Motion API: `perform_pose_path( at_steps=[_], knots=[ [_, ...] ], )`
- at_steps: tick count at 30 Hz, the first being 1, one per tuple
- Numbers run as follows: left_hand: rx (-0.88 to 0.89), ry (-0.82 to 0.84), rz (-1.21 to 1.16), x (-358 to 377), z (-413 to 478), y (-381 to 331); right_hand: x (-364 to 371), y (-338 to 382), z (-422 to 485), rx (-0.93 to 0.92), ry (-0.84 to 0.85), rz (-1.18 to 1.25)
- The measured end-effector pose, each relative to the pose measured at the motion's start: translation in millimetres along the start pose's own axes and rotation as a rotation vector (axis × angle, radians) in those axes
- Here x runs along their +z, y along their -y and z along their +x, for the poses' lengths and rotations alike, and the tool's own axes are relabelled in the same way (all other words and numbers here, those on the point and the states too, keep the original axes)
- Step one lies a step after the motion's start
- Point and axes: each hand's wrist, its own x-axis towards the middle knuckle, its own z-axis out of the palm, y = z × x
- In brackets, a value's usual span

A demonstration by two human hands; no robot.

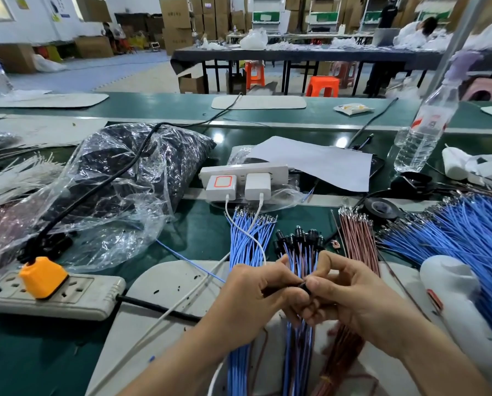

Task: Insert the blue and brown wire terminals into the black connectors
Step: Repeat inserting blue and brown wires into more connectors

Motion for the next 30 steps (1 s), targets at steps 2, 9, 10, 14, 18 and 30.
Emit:
perform_pose_path(
  at_steps=[2,9,10,14,18,30],
  knots=[
    [-0.016,0.005,0.002,0.4,0.0,0.3,1.3,-3.2,1.0,-0.012,-0.02,-0.02],
    [0.003,-0.083,-0.04,-0.9,3.3,-4.3,8.6,-10.9,6.2,-0.024,0.031,0.249],
    [0.009,-0.079,-0.036,-0.6,2.4,-5.3,9.2,-12.0,6.1,0.0,0.069,0.265],
    [0.023,-0.035,-0.117,-0.1,1.5,-6.2,8.6,-17.5,5.6,0.022,0.149,0.277],
    [0.002,0.0,-0.15,-1.2,1.4,-5.4,7.7,-17.9,5.0,-0.001,0.172,0.304],
    [-0.079,0.036,-0.12,-4.4,3.3,-14.2,-14.4,-2.4,4.6,-0.182,0.182,0.68]
  ],
)
